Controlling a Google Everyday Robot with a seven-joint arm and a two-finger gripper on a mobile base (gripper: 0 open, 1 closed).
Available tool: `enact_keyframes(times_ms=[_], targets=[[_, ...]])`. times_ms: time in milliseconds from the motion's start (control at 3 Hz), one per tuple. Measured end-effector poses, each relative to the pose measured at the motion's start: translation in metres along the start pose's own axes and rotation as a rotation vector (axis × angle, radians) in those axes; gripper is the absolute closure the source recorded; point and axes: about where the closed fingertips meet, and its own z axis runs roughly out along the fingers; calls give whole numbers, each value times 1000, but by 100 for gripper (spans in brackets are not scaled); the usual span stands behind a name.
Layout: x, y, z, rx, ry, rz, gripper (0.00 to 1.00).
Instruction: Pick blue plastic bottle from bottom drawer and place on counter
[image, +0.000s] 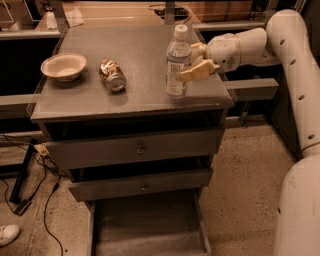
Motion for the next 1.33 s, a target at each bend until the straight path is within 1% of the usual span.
enact_keyframes(times_ms=[667, 1333], targets=[[11, -14, 10, -40, 24, 19, 100], [17, -17, 17, -70, 28, 39, 100]])
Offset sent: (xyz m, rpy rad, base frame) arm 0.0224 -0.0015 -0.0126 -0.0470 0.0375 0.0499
